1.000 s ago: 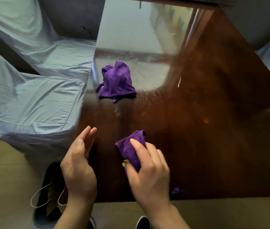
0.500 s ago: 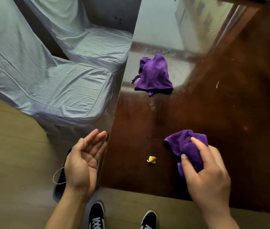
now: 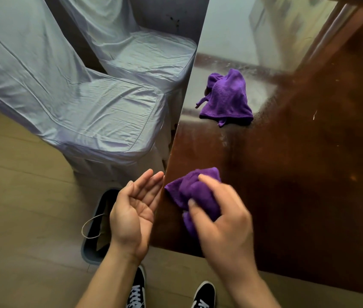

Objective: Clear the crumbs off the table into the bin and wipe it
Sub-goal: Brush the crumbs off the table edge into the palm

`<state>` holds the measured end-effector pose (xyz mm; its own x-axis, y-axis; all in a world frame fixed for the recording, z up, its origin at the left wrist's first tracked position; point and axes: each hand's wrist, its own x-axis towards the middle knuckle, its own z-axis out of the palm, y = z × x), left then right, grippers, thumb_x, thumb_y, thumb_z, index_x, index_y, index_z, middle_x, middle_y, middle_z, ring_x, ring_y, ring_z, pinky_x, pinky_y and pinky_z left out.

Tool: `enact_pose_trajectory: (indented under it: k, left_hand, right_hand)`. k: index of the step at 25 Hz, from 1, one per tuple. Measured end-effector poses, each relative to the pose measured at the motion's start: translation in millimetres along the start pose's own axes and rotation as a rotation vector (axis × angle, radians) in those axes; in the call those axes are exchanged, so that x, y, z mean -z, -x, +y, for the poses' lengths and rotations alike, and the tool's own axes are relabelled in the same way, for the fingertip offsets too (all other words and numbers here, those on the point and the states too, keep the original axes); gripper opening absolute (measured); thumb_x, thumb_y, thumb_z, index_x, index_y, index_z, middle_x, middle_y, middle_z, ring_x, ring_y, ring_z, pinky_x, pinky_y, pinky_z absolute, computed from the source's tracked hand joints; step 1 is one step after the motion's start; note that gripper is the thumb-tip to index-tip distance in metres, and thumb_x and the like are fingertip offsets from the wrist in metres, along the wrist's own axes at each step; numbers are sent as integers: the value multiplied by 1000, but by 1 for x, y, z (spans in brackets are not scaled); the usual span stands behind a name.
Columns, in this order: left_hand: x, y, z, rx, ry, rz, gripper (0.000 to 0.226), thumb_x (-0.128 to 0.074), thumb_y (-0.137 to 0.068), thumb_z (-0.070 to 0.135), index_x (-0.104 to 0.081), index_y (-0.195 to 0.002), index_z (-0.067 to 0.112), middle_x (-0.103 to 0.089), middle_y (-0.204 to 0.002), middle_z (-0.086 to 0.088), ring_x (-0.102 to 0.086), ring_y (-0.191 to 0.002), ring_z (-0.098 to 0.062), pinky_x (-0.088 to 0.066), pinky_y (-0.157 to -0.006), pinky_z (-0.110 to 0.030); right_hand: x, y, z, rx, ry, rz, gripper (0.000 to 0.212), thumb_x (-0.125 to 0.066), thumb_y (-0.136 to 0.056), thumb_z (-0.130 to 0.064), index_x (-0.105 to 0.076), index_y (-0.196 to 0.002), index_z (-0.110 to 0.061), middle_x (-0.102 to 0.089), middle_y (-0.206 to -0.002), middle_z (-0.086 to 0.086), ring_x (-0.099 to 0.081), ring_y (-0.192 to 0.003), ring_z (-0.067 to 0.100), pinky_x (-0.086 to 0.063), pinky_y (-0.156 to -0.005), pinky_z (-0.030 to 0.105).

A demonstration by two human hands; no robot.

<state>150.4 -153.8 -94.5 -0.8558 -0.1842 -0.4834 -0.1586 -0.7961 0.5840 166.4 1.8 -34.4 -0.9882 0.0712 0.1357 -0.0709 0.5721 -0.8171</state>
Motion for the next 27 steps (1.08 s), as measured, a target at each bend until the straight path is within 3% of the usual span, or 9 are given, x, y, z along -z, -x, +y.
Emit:
enact_pose_trajectory:
  k: [3,7,9,12,15,20,23,27]
  left_hand:
    - [2,1,1,21,33,-11,47,-31,-99,30,-58,-125,3,-67,-121,-21,-63,-116,-29,-51,-96,-36]
    - [3,2,0,33,49,-20,47,-31,-99,30,-57,-127,2,-66,-123,-21,-62,-117,-29,-52,-95,-36]
    - [3,2,0,29,56,-18,47,-31,-99,30,-57,-127,2,-66,-123,-21,-62,-117,-30,-51,-96,-37]
    - [3,1,-1,40,60,-4,47,-31,-99,30,-57,-127,2,-66,-122,-21,-63,-116,-30,-50,-97,-37]
    - [1,0,-1,48,79,12,47,-31,-99,29,-58,-124,1,-67,-120,-21,-64,-114,-29,-52,-96,-36]
    - [3,1,-1,51,73,8,46,-31,-99,29,-59,-123,2,-67,-122,-19,-63,-115,-26,-50,-96,-36]
    - [4,1,-2,80,64,5,46,-32,-99,31,-61,-122,4,-67,-123,-15,-62,-117,-25,-53,-91,-34]
    - [8,-1,-1,172,132,-20,48,-34,-97,33,-59,-126,4,-64,-129,-15,-59,-121,-28,-47,-96,-39]
  right_hand:
    - [29,-27,14,-64,-37,92,39,-73,-82,-29,-64,-120,-31,-68,-109,-13,-65,-100,5,-51,-89,26]
    - [67,-19,34,-170,204,64,45,-72,-79,-31,-61,-122,-36,-60,-112,-10,-61,-97,15,-48,-78,33]
    - [66,3,34,-168,346,60,52,-78,-73,-28,-62,-122,-35,-58,-115,-4,-63,-93,23,-45,-75,31]
    - [39,38,20,-89,435,74,52,-84,-66,-23,-69,-115,-29,-64,-111,2,-69,-84,31,-53,-68,32]
    - [9,48,0,-31,387,75,46,-77,-64,-29,-72,-110,-27,-66,-102,1,-70,-75,28,-57,-60,32]
    - [-21,37,-21,-11,324,37,43,-71,-69,-36,-69,-111,-27,-62,-94,-3,-65,-69,21,-49,-56,24]
    - [-36,32,-31,-19,268,-22,44,-63,-72,-44,-66,-114,-31,-60,-95,-7,-59,-75,14,-42,-59,19]
    - [-52,22,-40,-101,36,-151,36,-62,-76,-45,-62,-111,-38,-62,-98,-13,-61,-85,6,-49,-70,20]
